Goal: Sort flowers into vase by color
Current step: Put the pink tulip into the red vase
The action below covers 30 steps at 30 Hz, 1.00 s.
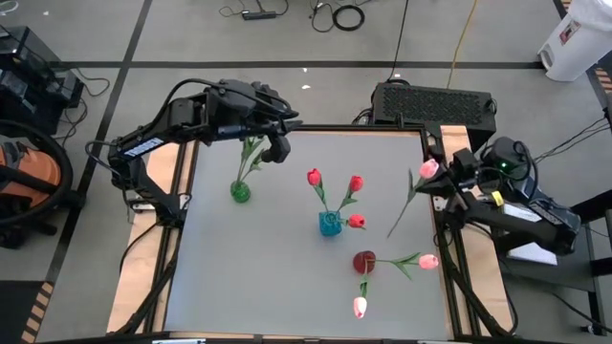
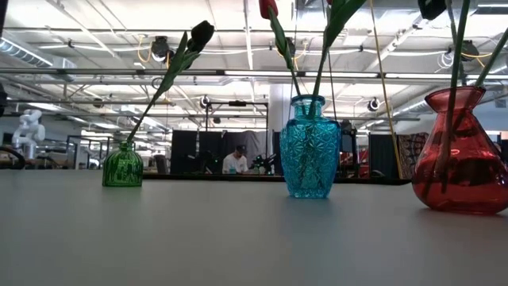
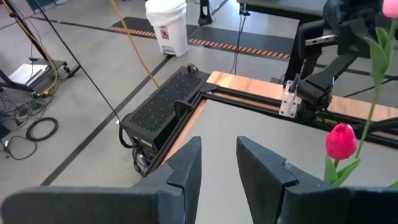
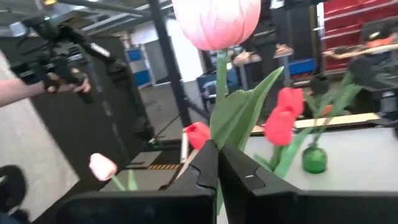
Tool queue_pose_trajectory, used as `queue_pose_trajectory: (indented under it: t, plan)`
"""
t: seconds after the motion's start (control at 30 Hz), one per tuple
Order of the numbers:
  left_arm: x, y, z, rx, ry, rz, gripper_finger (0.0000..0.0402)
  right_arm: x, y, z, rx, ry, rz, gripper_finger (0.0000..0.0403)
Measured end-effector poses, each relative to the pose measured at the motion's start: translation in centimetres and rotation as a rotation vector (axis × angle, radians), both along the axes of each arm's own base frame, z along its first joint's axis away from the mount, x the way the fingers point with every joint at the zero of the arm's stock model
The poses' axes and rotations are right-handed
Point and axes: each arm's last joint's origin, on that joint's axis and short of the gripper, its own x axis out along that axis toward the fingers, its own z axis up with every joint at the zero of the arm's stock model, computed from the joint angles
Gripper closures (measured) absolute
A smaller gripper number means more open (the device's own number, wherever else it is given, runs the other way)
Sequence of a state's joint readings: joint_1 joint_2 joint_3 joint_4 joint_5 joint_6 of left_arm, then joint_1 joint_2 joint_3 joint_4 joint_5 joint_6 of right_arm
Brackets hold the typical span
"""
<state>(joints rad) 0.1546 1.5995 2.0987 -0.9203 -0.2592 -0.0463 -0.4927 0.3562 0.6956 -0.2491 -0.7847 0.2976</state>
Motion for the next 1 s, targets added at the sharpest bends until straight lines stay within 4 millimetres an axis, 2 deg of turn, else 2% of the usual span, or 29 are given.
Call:
queue_pose_trajectory:
  t: [0.23,0.47,0.8,1.0]
  plan:
    - [-0.1,0.0,0.1,0.001,-0.005,0.0,0.0292,0.9,0.3,-0.1,0.012,0.019,0.062,0.0403]
    - [-0.1,0.0,0.1,0.006,-0.004,0.011,0.0292,2.6,0.4,0.2,0.032,0.017,0.149,0.0403]
    - [-0.1,0.0,0.1,0.006,-0.001,0.016,0.0292,4.5,1.8,0.2,0.036,0.019,0.291,0.0403]
    - [-0.1,0.1,0.1,-0.042,-0.026,0.054,0.0292,4.6,2.1,0.7,0.025,-0.033,0.26,0.0403]
